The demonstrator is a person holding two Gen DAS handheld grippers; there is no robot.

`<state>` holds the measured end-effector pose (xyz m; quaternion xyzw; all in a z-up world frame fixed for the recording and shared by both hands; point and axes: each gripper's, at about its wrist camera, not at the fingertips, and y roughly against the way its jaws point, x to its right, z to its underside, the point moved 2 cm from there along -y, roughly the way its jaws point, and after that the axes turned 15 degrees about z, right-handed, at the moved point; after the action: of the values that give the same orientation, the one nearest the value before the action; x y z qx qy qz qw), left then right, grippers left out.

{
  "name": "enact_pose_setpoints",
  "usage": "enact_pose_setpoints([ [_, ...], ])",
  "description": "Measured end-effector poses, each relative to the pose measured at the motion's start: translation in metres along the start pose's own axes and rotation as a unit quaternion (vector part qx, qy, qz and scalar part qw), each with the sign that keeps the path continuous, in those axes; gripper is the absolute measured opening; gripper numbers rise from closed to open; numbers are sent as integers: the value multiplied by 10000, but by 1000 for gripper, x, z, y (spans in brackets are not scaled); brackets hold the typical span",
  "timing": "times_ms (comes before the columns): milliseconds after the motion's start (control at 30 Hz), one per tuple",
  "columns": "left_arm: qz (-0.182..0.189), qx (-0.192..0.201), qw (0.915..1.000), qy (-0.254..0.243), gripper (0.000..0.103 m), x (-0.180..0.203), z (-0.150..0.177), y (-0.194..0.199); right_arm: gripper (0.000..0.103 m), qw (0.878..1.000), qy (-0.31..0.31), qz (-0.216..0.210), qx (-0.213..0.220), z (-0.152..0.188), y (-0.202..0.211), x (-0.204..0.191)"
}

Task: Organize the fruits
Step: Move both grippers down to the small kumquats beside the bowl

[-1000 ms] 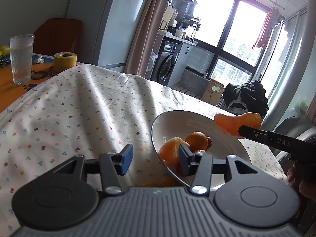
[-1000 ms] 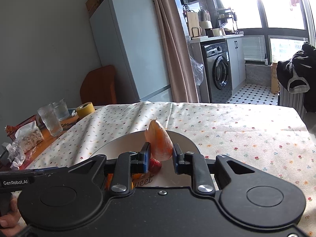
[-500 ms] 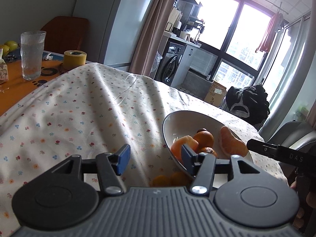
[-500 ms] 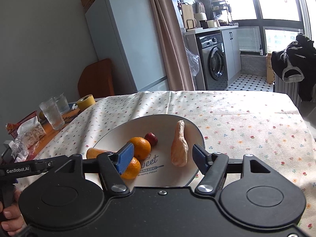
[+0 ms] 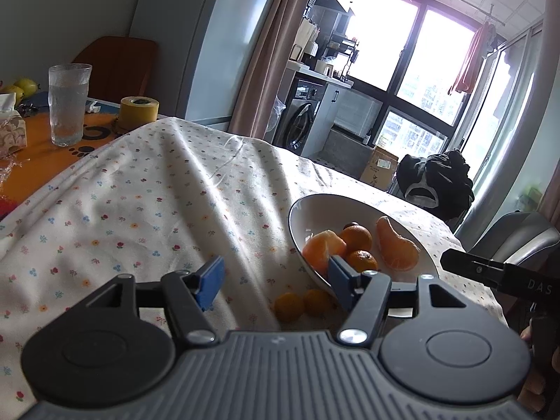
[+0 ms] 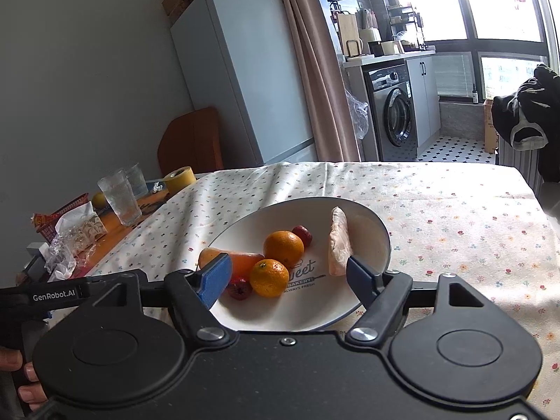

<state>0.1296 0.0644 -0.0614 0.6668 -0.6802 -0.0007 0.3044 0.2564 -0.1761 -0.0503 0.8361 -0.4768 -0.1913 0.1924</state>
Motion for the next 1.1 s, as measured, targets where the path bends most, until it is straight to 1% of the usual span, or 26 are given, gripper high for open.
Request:
enact_pose_setpoints([
  [100, -2, 21, 10000, -42, 64, 2, 1, 6, 72, 10000, 40, -73, 25, 1, 6, -4],
  [167, -14, 20, 10000, -38, 64, 2, 2, 8, 75, 9999, 78, -107, 50, 2, 10, -6],
  [400, 21, -8, 10000, -42, 64, 1, 6, 15, 77, 9999, 126, -114, 31, 6, 16, -10],
  [500, 42, -29, 10000, -44, 64, 1, 8, 17, 80, 9999, 104, -119, 4, 8, 19, -11],
  [733, 117, -101, 9998, -104, 64, 4, 13, 16, 81, 9998, 116, -159, -47, 14, 24, -14],
  [933, 176, -221, 9995, -164, 64, 6, 19, 11, 83, 9996, 66, -212, -161, 21, 23, -13],
  [1000, 188, -263, 9993, -174, 64, 6, 21, 9, 85, 9995, 21, -228, -211, 23, 21, -12],
  [1100, 255, -329, 9990, -156, 64, 6, 24, 5, 98, 9991, 4, -299, -298, 28, 18, -10],
])
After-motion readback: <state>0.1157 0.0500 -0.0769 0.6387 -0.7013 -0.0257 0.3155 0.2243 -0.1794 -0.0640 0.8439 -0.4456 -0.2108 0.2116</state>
